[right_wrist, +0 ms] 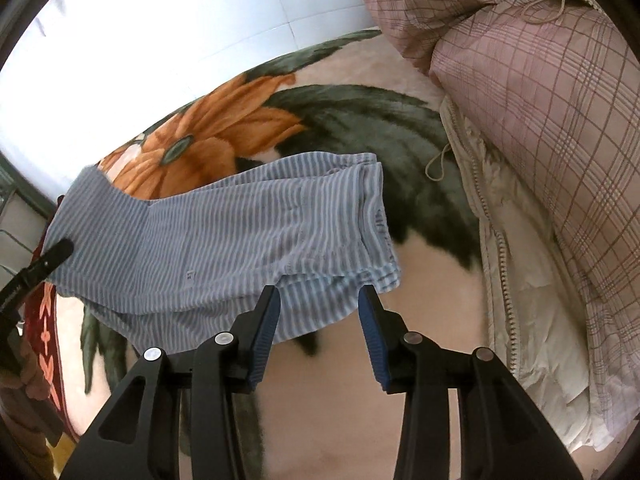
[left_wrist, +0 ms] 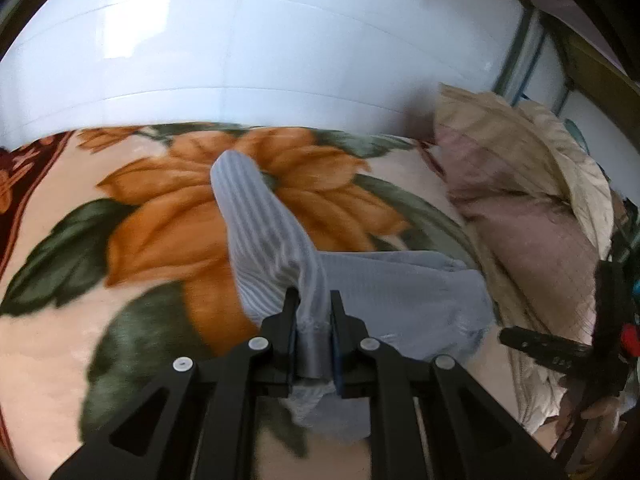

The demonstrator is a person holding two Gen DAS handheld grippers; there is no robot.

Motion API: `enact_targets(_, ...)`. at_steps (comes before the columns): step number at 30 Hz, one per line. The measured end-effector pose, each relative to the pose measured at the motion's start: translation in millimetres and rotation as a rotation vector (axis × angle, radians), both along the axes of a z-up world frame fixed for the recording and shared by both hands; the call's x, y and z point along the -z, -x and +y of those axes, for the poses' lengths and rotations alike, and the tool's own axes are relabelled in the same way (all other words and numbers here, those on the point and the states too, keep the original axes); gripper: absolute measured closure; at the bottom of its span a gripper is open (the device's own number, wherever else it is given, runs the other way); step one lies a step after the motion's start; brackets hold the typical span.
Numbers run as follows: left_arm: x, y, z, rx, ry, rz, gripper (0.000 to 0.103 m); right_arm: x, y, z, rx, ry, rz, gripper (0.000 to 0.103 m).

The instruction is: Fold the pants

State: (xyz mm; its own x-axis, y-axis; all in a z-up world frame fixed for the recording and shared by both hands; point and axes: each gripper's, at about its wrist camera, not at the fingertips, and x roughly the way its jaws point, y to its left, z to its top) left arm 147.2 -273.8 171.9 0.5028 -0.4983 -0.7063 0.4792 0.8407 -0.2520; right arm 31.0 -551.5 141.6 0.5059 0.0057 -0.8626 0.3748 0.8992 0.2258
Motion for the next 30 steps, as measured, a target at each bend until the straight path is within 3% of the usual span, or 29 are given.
enact_targets(6, 6.2, 14.2, -47.7, 0.08, 0.006, 0.027, 0.09, -2.4, 9.3, -6.4, 0.006, -0.001, -0.012, 0.061)
enact_targets(16, 58.1, 29.5, -108.0, 0.154, -0.07, 0.111, 0.089, -1.8, 3.3, -5.0, -0.007, -0.008, -0.012, 0.061)
enact_targets(19, 64.4, 33.4, -107.5, 0.152, -0.083, 0.116, 0.072, -1.3, -2.1, 1.4, -0.018, -0.008, -0.009, 0.061)
enact_targets(20, 65.6, 34.5, -107.4, 0.152, -0.092, 0.118, 0.056, -0.6, -4.4, 4.0, -0.019, -0.006, -0.007, 0.061)
enact_targets(21, 66.4, 35.9, -106.0, 0.147, -0.107, 0.114, 0.048, 0.0, -6.2, 5.8, -0.021, -0.007, -0.006, 0.061)
enact_targets(26, 59.8, 43.9, -96.7, 0.171, -0.125, 0.083, 0.046, 2.1, -13.9, 17.4, -0.032, -0.025, -0.007, 0.061)
enact_targets(30, 47.7, 50.0, -81.3, 0.163, -0.119, 0.049, 0.038, 2.3, -20.1, 27.1, -0.038, -0.039, -0.01, 0.061)
